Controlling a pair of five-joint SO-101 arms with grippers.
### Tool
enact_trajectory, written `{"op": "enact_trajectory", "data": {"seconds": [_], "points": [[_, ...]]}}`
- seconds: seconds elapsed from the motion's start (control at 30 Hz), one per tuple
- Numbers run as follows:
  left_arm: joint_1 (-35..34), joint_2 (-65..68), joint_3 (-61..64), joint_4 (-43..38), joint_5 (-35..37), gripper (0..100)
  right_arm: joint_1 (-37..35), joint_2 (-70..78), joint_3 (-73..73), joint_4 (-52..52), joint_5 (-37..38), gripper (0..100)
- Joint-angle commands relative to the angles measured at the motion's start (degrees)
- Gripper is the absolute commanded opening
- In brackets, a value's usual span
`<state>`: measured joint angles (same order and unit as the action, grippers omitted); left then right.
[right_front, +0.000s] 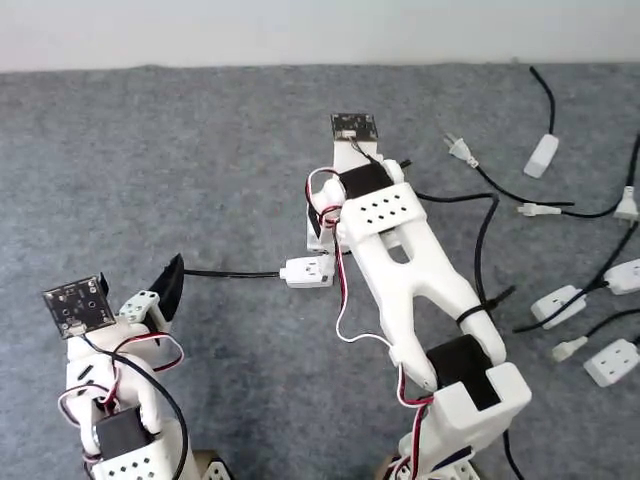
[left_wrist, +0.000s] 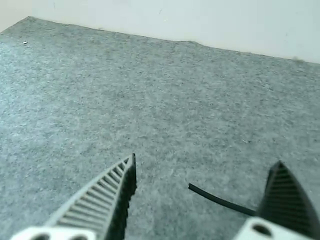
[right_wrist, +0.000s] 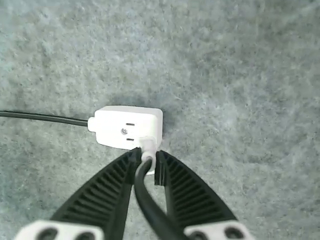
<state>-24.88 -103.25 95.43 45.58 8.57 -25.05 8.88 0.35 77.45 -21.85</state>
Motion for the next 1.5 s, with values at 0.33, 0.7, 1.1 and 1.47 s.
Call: {"op": "enact_trajectory", "data": {"seconds": [0.33,0.7,1.1,1.47], "points": [[0.2,-0.5,-0.7,-2.0,0.2,40,-2.4,-0.5,2.7,-6.5,0.7,0.7],[0.2,-0.5,-0.7,-2.0,0.2,40,-3.1,-0.6,-3.0,-3.1,1.0,0.7],[0.2,-0.5,-0.7,-2.0,0.2,40,-4.3,1.6,-6.5,-1.5,2.3,0.7],[0.3,-0.5,-0.7,-2.0,0.2,40,-0.7,5.1,-11.2,-2.3,5.5,0.7]]}}
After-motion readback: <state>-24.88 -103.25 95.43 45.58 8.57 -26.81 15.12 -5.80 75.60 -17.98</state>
